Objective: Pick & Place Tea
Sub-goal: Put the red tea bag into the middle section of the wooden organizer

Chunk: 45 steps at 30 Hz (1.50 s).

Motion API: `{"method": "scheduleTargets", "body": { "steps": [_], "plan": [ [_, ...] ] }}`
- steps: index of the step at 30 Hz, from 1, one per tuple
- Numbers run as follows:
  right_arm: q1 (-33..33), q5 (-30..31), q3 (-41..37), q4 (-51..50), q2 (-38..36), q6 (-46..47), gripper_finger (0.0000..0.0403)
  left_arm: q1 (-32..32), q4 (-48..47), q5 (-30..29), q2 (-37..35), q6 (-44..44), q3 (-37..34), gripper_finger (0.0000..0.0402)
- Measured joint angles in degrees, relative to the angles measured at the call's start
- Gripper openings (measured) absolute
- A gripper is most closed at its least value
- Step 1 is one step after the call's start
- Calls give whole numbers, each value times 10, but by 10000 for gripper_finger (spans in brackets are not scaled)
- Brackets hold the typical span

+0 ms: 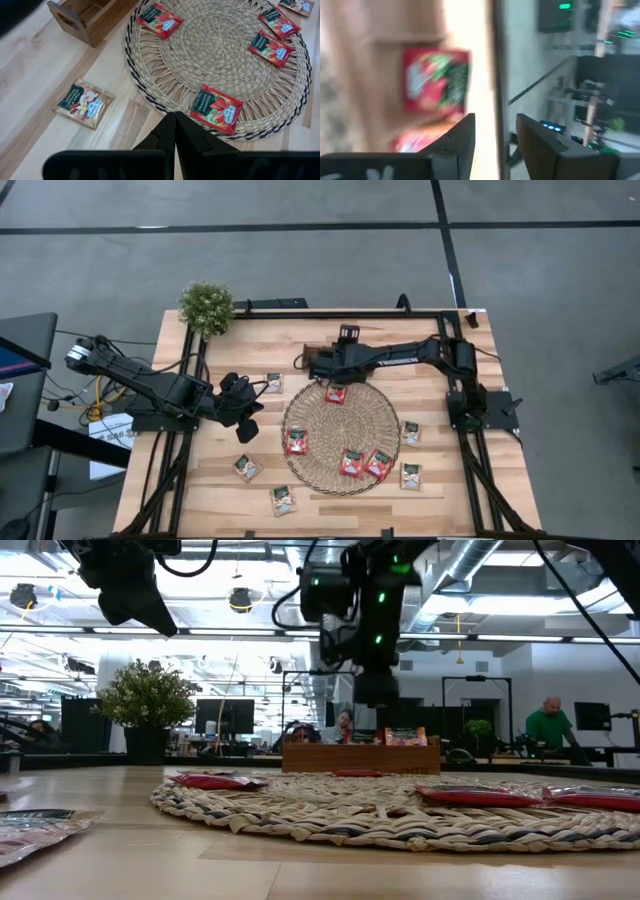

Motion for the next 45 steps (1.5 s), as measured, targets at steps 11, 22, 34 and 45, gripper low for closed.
{"method": "scheduleTargets", "body": {
  "steps": [11,22,34,45],
  "plan": [
    [74,-297,33,-136,-22,93,134,0,0,0,0,-3,0,0],
    [132,-308,-15,36,-55,103,134,0,0,4,0,6,0,0],
    [75,-359,-89,152,-54,93,154,0,0,20,0,8,0,0],
    [14,-428,-116,184,-54,82,162,0,0,25,0,8,0,0]
  ]
}}
